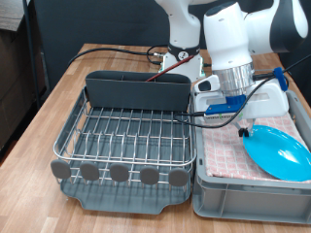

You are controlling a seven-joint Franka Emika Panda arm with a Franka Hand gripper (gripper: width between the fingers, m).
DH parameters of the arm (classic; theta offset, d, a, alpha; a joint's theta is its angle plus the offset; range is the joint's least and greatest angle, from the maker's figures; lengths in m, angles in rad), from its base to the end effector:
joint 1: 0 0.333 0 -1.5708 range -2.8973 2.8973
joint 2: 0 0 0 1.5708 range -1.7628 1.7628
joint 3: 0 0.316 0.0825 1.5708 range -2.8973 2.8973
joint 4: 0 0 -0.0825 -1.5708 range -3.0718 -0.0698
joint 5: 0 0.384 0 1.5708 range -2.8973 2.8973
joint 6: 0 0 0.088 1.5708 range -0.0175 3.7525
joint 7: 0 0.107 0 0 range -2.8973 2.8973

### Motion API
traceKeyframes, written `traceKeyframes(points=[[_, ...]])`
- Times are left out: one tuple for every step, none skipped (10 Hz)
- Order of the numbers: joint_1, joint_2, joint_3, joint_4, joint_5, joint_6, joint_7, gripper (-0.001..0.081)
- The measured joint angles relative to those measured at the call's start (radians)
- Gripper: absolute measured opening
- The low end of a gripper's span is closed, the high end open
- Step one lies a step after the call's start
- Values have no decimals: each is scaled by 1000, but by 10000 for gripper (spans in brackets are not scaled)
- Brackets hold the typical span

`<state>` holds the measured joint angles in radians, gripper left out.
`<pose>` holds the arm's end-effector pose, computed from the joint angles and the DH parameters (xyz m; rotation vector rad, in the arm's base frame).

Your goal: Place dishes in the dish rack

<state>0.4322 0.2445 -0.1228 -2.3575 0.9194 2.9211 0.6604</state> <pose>0.5116 0.1107 0.2484 -2.2395 1.5532 -0.1699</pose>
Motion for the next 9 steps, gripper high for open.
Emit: traceKeyframes(points=[[33, -21, -47, -12, -127, -13, 119, 30], [64, -46, -94, -21, -255, -36, 234, 25], [89, -74, -140, -29, -389, -72, 349, 25], [107, -106, -184, -33, -539, -126, 466, 25], [113, -142, -216, -32, -691, -199, 580, 25], [113, -182, -240, -28, -828, -291, 689, 25], [109, -222, -254, -21, -922, -378, 767, 25], [103, -257, -264, -15, -981, -441, 811, 25], [98, -283, -268, -15, -1018, -485, 843, 25]])
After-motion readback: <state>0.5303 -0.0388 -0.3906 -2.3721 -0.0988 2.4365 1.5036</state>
